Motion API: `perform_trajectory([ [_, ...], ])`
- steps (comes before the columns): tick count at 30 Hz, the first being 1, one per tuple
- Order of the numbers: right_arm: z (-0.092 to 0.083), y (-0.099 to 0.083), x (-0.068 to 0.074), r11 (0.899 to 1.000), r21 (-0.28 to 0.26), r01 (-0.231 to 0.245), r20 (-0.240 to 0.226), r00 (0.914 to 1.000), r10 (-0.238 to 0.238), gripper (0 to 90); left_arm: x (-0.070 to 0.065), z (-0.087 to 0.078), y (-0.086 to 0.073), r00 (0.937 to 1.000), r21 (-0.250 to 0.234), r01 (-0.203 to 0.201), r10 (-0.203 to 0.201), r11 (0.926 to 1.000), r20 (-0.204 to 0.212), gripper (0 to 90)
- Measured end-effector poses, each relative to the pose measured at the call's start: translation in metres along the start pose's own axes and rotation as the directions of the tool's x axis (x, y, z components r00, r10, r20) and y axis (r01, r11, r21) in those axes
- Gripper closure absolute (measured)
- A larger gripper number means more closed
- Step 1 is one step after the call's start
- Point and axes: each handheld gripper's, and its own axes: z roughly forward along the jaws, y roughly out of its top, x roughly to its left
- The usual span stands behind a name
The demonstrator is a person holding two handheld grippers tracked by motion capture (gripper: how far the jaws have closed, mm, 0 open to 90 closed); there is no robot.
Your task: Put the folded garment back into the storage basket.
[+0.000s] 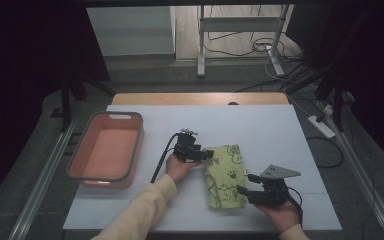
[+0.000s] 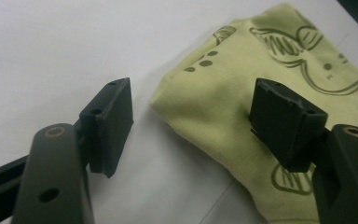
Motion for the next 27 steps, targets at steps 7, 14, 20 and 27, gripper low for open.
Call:
perform_trajectory([
  [7,-0.0002,-0.0003,0.0002,1.0,0.0,0.001,0.005,1.0,-0.001,37.9,-0.0013,0.0055,-0.0012,0.9999,0.021,-0.01,0.01,0.9997,0.003,32.3],
  [14,0.0008,0.0005,0.0009,1.0,-0.003,0.006,0.005,1.0,-0.006,37.9,-0.0022,0.0085,-0.0036,0.9989,0.028,-0.006,0.005,0.9996,0.046,55.1],
  [20,0.0004,0.0002,0.0019,1.0,-0.004,-0.003,0.008,1.0,0.003,37.0,-0.0042,0.0072,-0.0042,0.9973,0.001,-0.044,0.044,0.999,0.059,75.8],
  [27,0.0065,-0.0022,0.0016,0.998,0.039,-0.043,0.014,0.999,0.042,33.3,-0.0049,0.0033,-0.003,0.9954,-0.032,-0.05,0.053,0.9982,0.08,78.3],
])
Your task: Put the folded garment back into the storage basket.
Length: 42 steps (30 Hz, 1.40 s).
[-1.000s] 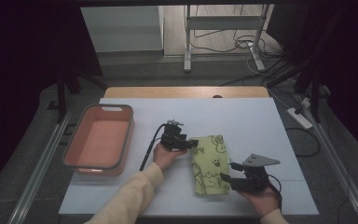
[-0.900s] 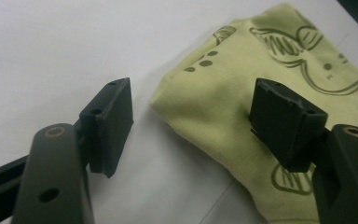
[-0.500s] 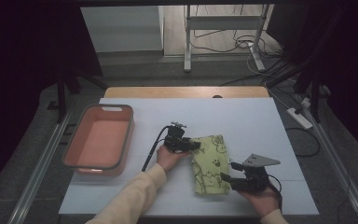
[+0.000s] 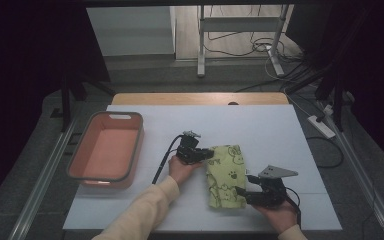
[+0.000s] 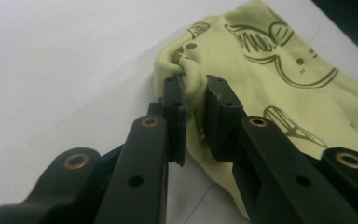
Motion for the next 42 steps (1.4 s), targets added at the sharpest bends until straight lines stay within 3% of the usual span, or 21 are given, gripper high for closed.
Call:
perform_trajectory([
  [8,0.012,-0.005,-0.006,0.993,0.098,-0.06,0.014,0.9982,0.059,29.7,-0.001,-0.003,0.001,0.9999,-0.022,-0.009,0.009,0.9997,0.01,78.6],
  [13,0.018,-0.007,-0.005,0.983,0.158,-0.089,-0.002,0.9959,0.09,29.7,0.0,-0.005,0.002,0.9998,-0.028,-0.004,0.005,0.9996,0.02,78.6],
  [24,0.021,-0.007,-0.003,0.977,0.182,-0.109,0.02,0.994,0.107,31.4,-0.002,-0.007,0.002,0.9997,-0.038,-0.009,0.01,0.9992,0.021,78.6],
  [32,0.021,-0.007,-0.002,0.977,0.19,-0.101,-0.033,0.9934,0.11,52.5,-0.003,-0.008,0.003,0.9995,-0.043,-0.012,0.014,0.999,0.027,78.6],
  [37,0.023,-0.007,-0.005,0.975,0.194,-0.11,-0.094,0.987,0.13,65.2,-0.004,-0.01,0.004,0.9992,-0.046,-0.017,0.019,0.9988,0.036,78.7],
  [42,0.023,-0.007,-0.006,0.981,0.176,-0.079,-0.117,0.9881,0.1,73.3,-0.007,-0.011,0.006,0.9989,-0.051,-0.023,0.025,0.9984,0.039,78.7],
])
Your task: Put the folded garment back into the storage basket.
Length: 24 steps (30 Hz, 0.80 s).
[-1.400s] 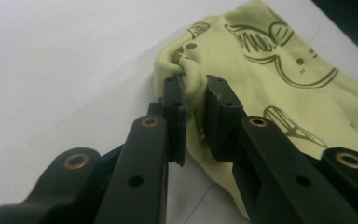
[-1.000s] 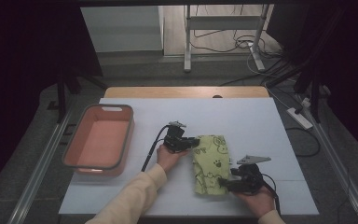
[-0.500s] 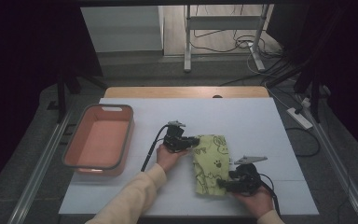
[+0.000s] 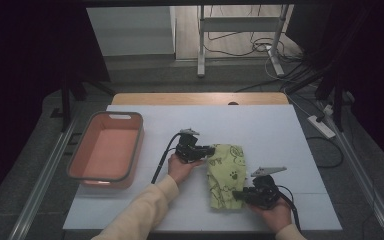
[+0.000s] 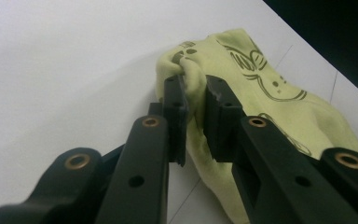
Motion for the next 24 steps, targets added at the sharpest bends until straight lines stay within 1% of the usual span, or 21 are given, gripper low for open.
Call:
perform_trajectory([
  [5,-0.0006,0.0002,0.0003,1.0,-0.008,0.023,-0.004,0.9997,-0.023,76.1,-0.0016,-0.0014,0.0014,1.0,-0.006,-0.005,0.005,1.0,0.006,78.7],
  [17,-0.003,0.0009,-0.0001,0.999,-0.023,0.032,-0.008,0.9994,-0.032,77.8,-0.0028,-0.0059,0.0042,0.9998,-0.019,-0.01,0.01,0.9998,0.015,78.9],
  [24,-0.0056,0.0014,-0.0006,0.999,-0.042,0.034,-0.009,0.9994,-0.034,78.1,-0.0032,-0.0088,0.0063,0.9997,-0.029,-0.012,0.013,0.9995,0.021,78.9],
])
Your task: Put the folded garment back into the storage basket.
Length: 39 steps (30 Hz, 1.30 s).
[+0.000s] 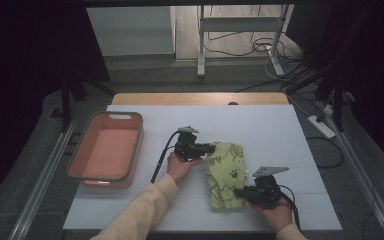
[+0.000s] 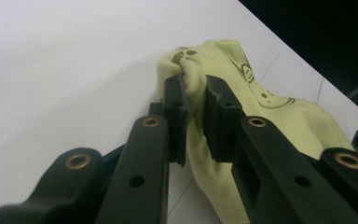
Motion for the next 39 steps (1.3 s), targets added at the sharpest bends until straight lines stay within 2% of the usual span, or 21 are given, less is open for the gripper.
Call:
perform_trajectory([
  [6,-0.002,0.001,0.0,1.0,-0.015,0.002,0.003,1.0,-0.002,78.3,-0.002,-0.003,0.003,0.9998,-0.005,-0.019,0.019,0.9998,-0.007,78.9],
  [16,-0.006,0.002,0.002,0.999,-0.041,0.012,0.003,0.9999,-0.012,78.5,-0.004,-0.009,0.007,0.9998,-0.027,-0.02,0.021,0.9994,0.006,79.0],
  [33,-0.015,0.005,0.002,0.992,-0.122,0.011,-0.027,0.9995,-0.015,78.8,-0.005,-0.019,0.014,0.9996,-0.061,-0.022,0.024,0.9979,0.018,79.1],
  [39,-0.017,0.006,0.003,0.989,-0.148,0.002,-0.04,0.9992,-0.008,78.8,-0.007,-0.023,0.017,0.9992,-0.068,-0.039,0.04,0.9969,0.009,79.1],
])
